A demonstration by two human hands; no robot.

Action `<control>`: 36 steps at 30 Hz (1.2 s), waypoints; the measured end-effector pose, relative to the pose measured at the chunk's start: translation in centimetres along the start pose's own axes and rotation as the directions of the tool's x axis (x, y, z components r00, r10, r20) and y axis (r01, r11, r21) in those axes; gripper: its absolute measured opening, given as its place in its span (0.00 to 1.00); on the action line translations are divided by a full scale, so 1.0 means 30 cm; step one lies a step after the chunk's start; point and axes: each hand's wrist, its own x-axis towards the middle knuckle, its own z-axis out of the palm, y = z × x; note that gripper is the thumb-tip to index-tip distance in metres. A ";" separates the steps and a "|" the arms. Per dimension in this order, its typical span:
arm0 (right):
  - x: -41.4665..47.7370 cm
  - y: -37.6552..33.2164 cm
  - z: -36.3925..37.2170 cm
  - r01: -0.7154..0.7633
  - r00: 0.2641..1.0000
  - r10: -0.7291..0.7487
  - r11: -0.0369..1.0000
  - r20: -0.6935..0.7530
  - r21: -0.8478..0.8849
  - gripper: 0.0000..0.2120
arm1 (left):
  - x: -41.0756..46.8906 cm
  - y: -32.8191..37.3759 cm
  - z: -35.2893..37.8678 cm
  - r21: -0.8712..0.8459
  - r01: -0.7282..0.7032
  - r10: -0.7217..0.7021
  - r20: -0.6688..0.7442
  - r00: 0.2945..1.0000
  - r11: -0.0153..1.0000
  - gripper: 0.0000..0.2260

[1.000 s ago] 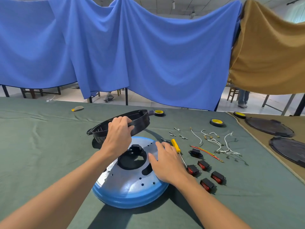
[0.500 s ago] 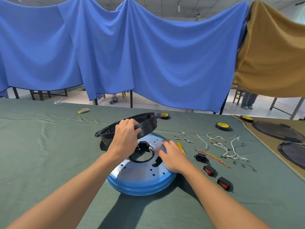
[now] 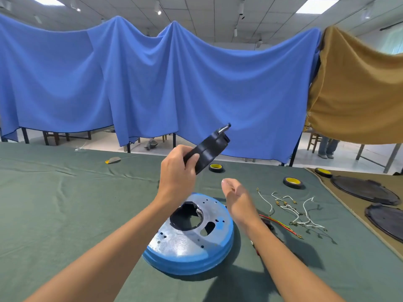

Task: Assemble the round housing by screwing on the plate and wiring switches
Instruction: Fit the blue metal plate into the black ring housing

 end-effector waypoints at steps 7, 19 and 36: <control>0.024 -0.055 -0.069 -0.095 0.991 0.108 0.982 -0.077 0.162 0.19 | 0.035 0.060 0.034 -0.521 0.373 -0.368 0.118 0.922 0.767 0.07; 0.048 0.032 -0.123 -0.204 0.959 0.240 0.953 -0.151 0.222 0.19 | 0.037 0.026 0.005 -0.782 0.573 -0.509 0.399 0.763 0.246 0.12; 0.042 0.029 -0.127 -0.241 0.907 0.353 0.883 -0.231 0.402 0.01 | -0.022 -0.112 -0.028 -0.438 0.761 -0.691 0.347 0.634 0.478 0.11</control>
